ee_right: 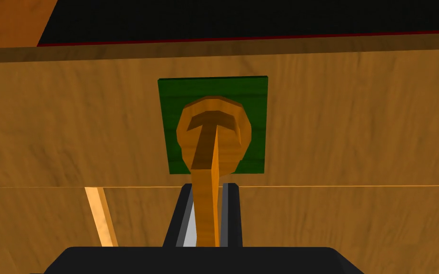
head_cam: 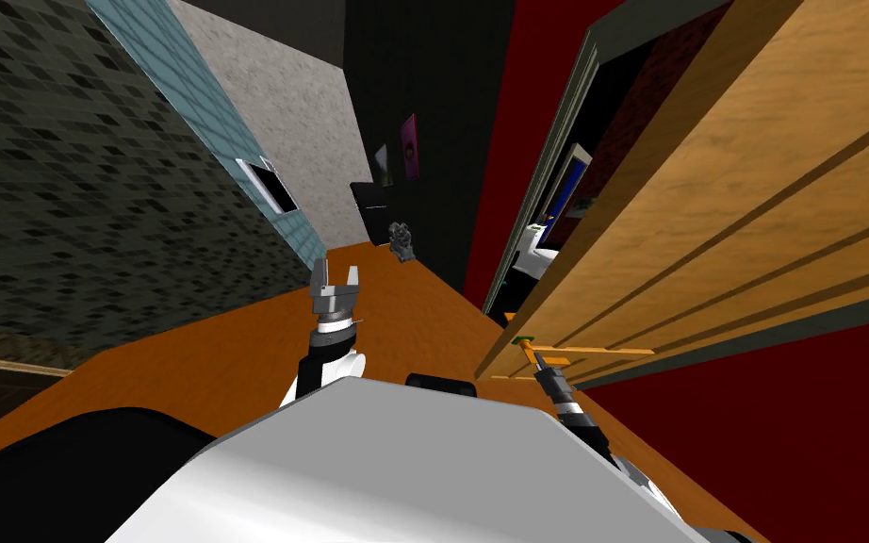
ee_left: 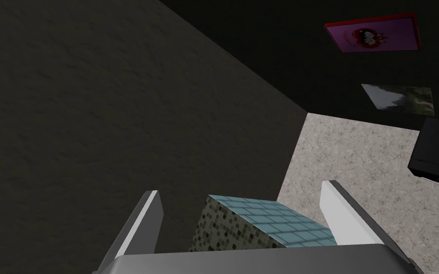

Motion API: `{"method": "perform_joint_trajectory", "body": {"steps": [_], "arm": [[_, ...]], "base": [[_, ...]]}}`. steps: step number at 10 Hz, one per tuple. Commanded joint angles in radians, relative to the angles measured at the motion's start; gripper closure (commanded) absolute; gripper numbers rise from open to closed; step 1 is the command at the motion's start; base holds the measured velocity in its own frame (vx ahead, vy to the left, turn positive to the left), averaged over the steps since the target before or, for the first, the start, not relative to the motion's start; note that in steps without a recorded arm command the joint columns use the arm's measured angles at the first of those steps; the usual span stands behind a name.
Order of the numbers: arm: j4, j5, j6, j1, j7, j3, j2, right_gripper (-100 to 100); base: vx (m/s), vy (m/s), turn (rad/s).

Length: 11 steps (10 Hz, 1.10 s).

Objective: Pull the door open

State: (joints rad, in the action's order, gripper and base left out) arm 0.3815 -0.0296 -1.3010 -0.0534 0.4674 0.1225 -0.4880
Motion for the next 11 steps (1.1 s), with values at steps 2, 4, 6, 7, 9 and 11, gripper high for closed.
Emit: {"method": "perform_joint_trajectory", "body": {"steps": [2,4,6,7,9,11], "arm": [[0.024,-0.010,0.034,0.006,-0.009,0.021,0.006,100],[0.029,-0.013,0.041,0.008,-0.011,0.024,0.007,100],[0.049,-0.023,0.068,0.018,-0.018,0.038,0.009,100],[0.058,-0.028,0.081,0.023,-0.022,0.044,0.011,100],[0.072,-0.034,0.099,0.029,-0.027,0.054,0.013,100],[0.087,-0.042,0.120,0.037,-0.033,0.064,0.015,100]], "base": [[-0.202,-0.085,0.102],[-0.114,-0.043,0.054],[-0.139,-0.052,0.116],[-0.191,-0.099,0.131],[-0.179,-0.088,0.102],[-0.200,-0.095,0.089]]}}
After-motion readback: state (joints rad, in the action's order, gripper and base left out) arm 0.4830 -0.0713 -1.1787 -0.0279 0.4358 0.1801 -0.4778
